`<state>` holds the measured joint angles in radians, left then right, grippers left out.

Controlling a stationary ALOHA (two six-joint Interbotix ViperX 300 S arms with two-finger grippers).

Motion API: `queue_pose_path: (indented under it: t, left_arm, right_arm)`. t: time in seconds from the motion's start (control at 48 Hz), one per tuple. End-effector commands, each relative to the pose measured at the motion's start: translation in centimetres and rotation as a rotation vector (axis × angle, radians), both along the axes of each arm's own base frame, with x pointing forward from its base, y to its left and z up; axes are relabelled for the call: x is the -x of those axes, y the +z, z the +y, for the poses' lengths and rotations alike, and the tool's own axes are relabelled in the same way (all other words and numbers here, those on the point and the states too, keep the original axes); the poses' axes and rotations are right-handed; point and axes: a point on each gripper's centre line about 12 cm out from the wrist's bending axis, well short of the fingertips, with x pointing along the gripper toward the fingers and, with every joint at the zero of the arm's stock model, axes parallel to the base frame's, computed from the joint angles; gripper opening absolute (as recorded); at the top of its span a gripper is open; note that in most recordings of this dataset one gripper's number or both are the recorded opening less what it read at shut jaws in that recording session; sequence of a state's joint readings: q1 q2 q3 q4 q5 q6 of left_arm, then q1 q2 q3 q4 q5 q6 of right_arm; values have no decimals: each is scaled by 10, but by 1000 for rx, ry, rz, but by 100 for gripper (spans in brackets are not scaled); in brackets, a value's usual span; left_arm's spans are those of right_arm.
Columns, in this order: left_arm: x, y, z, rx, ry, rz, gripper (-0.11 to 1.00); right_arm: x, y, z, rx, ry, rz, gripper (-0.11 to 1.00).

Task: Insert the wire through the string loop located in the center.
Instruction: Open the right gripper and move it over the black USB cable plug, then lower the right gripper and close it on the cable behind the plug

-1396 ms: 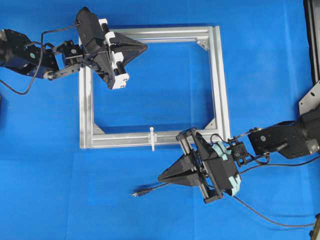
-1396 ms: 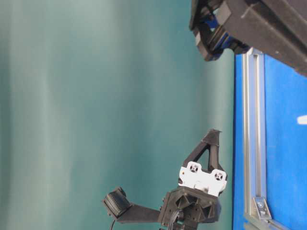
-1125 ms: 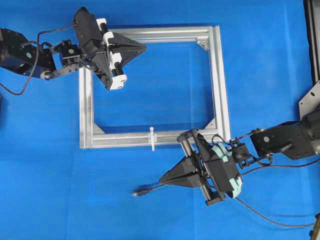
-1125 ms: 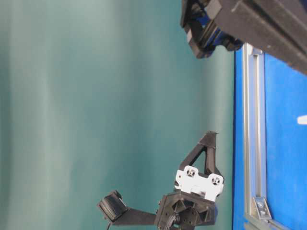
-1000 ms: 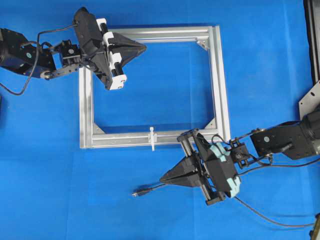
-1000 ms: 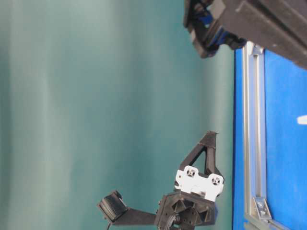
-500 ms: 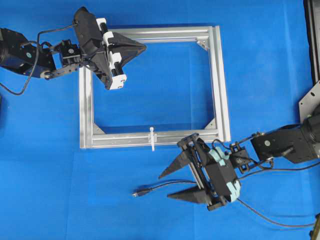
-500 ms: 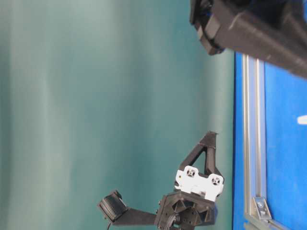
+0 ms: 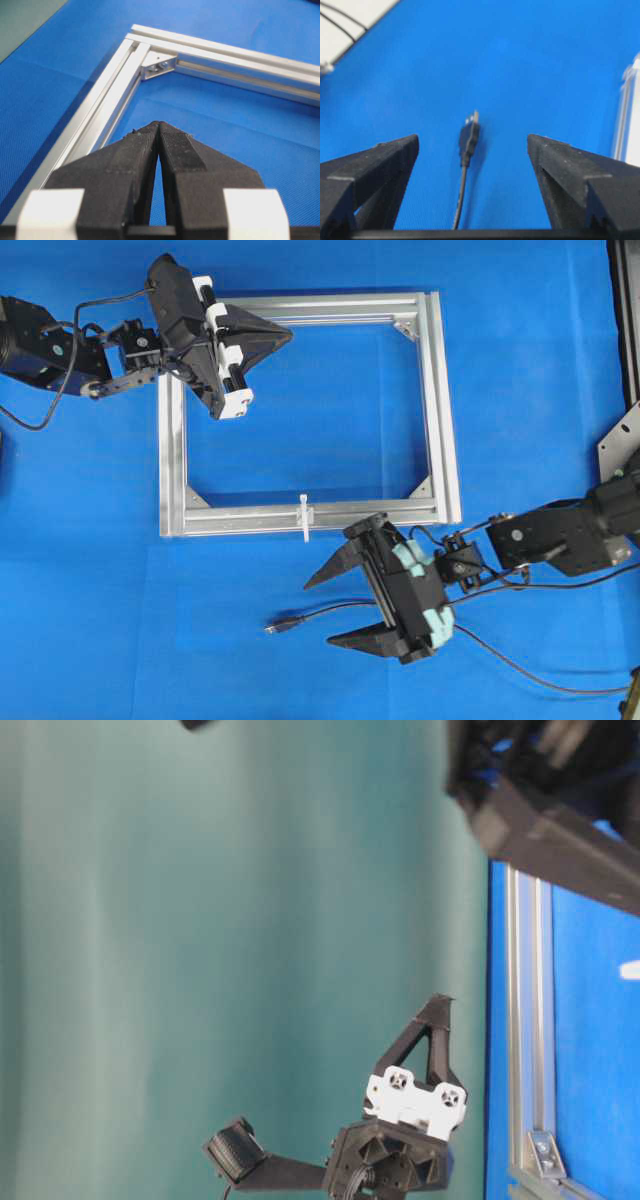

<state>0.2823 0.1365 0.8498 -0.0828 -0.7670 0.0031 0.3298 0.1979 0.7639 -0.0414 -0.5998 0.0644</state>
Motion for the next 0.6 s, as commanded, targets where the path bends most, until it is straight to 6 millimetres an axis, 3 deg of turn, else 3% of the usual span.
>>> queue_pose_path:
  t: [0.0,0.584]
  left_arm:
    - [-1,14,1,-15,2,-40,0]
    - [-2,14,1,-16,-1,-42,0]
  right_arm:
    - [-6,2,3,-14,-11,0,84]
    - [-17,-38,5,-2,-40,85,84]
